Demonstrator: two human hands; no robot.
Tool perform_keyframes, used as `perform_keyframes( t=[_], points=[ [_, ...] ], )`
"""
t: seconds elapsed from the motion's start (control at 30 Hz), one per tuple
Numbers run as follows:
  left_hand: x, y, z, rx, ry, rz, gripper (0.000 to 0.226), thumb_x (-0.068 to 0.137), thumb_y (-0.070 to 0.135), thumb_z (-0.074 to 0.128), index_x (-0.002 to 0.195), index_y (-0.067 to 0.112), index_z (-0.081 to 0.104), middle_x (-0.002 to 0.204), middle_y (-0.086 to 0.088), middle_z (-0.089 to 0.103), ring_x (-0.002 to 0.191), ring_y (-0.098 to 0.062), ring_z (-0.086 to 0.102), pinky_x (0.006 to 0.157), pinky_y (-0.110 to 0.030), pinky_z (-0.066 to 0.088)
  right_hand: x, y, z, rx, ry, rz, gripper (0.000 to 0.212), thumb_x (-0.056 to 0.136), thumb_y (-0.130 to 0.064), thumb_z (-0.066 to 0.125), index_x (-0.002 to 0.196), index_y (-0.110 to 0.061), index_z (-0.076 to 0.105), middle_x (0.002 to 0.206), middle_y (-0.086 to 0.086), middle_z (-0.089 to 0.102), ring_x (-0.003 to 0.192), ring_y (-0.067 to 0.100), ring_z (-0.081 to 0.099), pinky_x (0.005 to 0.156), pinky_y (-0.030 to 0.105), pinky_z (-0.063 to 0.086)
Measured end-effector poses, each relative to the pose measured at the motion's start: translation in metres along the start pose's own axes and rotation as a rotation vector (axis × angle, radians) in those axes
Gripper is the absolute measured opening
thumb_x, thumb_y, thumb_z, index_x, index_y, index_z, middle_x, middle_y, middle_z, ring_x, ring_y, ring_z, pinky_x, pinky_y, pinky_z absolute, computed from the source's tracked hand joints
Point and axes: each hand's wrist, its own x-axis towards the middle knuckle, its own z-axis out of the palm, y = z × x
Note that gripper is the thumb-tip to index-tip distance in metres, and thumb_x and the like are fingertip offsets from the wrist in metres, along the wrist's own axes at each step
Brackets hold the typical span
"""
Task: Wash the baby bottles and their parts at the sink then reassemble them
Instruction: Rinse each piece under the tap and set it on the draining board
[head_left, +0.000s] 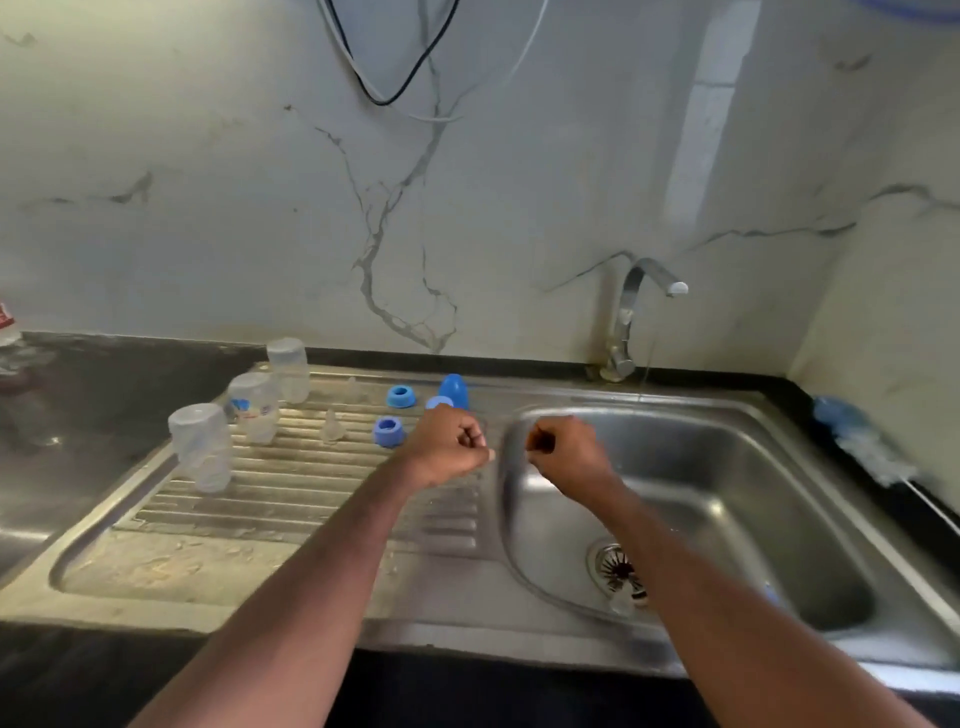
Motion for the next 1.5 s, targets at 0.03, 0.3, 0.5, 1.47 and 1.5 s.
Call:
perform_keyframes(
  t=[0.03, 0.3, 0.5, 1.47, 1.5],
  points=[
    [0.007, 0.006, 0.016, -0.003, -0.030, 0.027, 0.025, 0.080, 0.005, 0.079, 0.065, 0.017, 0.063, 0.059, 0.004, 0.063, 0.051, -0.004, 0.054, 0.059, -0.022, 0.046, -0.004, 0.018, -0.007, -0.020, -0.026, 0.044, 0.012, 0.081, -0.009, 0.073, 0.079, -0.021, 0.072, 0.079, -0.004, 0.071, 0.077, 0.012, 0.066, 0.072, 0.027, 0.054],
    [0.050, 0.024, 0.116, -0.009, -0.153, 0.059, 0.022, 0.078, 0.006, 0.081, 0.066, 0.017, 0.067, 0.050, 0.014, 0.059, 0.045, 0.009, 0.054, 0.057, -0.017, 0.048, -0.029, 0.113, -0.032, -0.166, -0.419, 0.094, 0.016, 0.076, -0.014, 0.084, 0.090, -0.017, 0.078, 0.079, -0.005, 0.071, 0.072, 0.006, 0.064, 0.063, 0.010, 0.047],
    [0.085, 0.029, 0.170, -0.059, -0.120, -0.031, 0.025, 0.081, 0.008, 0.082, 0.065, 0.019, 0.065, 0.061, 0.000, 0.068, 0.048, -0.006, 0.061, 0.058, -0.025, 0.056, -0.025, 0.137, -0.034, -0.265, -0.818, 0.191, 0.028, 0.075, -0.020, 0.087, 0.101, -0.023, 0.078, 0.096, -0.006, 0.074, 0.076, 0.001, 0.061, 0.063, 0.010, 0.044],
    [0.123, 0.015, 0.228, -0.278, -0.186, -0.187, 0.033, 0.092, 0.010, 0.070, 0.124, 0.019, 0.071, 0.109, -0.003, 0.071, 0.100, -0.021, 0.069, 0.071, -0.045, 0.064, 0.040, 0.185, -0.016, 0.388, 0.081, 0.565, 0.021, 0.099, -0.009, 0.056, 0.087, -0.018, 0.071, 0.088, 0.007, 0.076, 0.069, 0.013, 0.072, 0.056, 0.023, 0.051],
    [0.124, 0.014, 0.230, -0.303, -0.171, -0.187, 0.033, 0.091, 0.008, 0.071, 0.122, 0.018, 0.071, 0.108, -0.004, 0.073, 0.098, -0.020, 0.071, 0.072, -0.043, 0.064, 0.042, 0.186, -0.015, 0.417, 0.093, 0.575, 0.022, 0.099, -0.010, 0.056, 0.086, -0.018, 0.071, 0.087, 0.007, 0.076, 0.068, 0.014, 0.072, 0.056, 0.024, 0.051]
  ],
)
